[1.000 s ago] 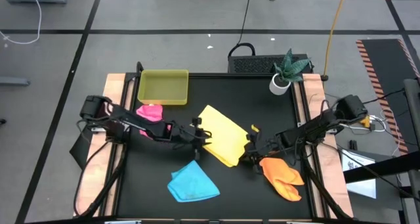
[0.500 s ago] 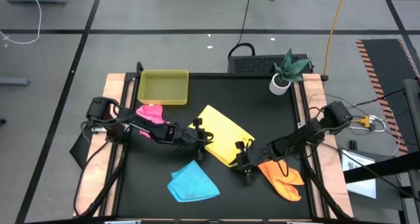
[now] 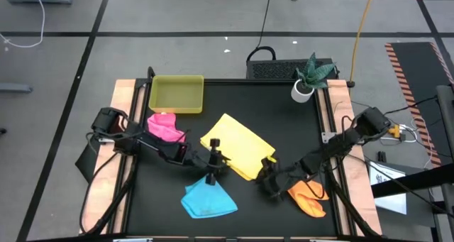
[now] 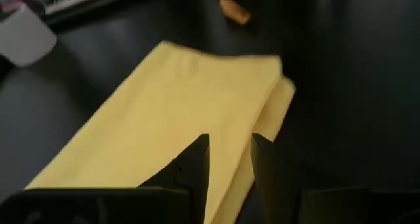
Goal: Fold microfiber towels
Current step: Fold the yellow microfiber cloth
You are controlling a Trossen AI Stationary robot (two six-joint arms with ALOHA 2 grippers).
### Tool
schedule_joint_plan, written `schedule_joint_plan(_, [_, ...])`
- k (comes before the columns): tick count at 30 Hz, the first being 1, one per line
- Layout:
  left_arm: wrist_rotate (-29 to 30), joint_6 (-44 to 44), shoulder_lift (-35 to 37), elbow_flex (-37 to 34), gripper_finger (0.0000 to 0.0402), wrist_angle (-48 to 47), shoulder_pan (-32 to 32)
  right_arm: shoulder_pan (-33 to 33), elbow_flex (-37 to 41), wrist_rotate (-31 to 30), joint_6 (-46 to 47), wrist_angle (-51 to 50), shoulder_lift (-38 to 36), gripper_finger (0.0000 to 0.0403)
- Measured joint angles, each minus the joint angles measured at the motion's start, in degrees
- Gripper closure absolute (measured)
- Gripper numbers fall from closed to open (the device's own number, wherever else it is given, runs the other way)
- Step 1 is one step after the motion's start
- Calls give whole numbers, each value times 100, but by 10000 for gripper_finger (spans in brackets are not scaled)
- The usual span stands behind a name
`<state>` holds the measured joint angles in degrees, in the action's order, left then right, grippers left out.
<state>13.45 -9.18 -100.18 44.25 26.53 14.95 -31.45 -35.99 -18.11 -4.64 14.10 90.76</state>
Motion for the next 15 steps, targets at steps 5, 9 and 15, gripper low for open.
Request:
schedule_joint_plan(5, [-157,26,0,0,287,122,62,-61,4,-936,-684,-188,77,276])
schedule_joint_plan(9, [-155,27,0,0,287,128,49,10,4,-970,-1649,-43,342,275])
schedule_joint_plan(15, [-258,-83,0,0,287,164,51,149,-7,-874,-2274,494,631,275])
